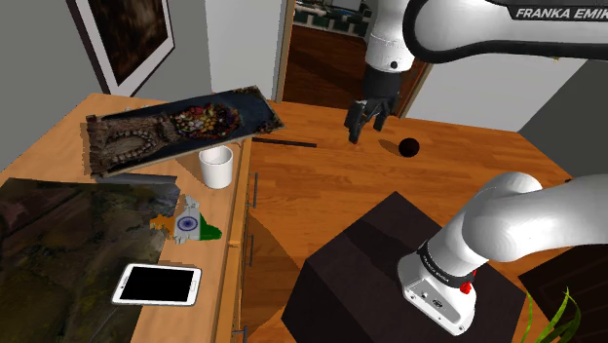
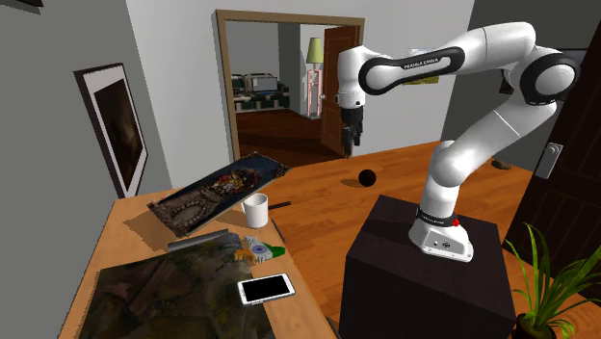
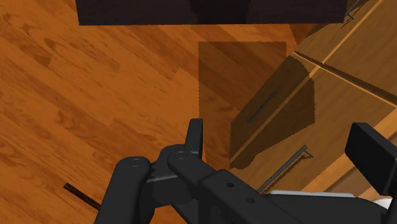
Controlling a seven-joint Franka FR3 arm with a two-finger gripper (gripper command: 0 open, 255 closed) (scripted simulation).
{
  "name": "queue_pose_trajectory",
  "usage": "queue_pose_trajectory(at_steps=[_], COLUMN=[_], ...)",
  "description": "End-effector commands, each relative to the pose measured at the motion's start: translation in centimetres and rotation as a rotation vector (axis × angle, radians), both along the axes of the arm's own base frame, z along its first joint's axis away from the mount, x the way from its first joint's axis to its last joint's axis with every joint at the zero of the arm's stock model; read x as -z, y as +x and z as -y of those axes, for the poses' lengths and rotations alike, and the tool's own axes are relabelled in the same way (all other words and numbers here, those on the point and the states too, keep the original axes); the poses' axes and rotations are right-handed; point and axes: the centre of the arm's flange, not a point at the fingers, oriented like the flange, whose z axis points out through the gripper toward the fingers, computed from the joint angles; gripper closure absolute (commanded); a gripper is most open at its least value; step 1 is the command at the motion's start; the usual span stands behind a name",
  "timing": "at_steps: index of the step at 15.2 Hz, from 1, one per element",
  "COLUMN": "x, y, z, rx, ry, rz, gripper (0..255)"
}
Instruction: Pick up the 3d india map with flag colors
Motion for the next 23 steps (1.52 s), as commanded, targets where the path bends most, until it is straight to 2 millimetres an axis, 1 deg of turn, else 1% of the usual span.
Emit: queue_pose_trajectory(at_steps=[1,12,23], x=[1.4,8.6,14.9], y=[0.7,4.5,9.7], z=[-2.0,-12.4,-22.9], rx=[0.025,0.151,0.277], ry=[0.016,0.096,0.175], rz=[0.006,0.035,0.063], gripper=[0,0,0])
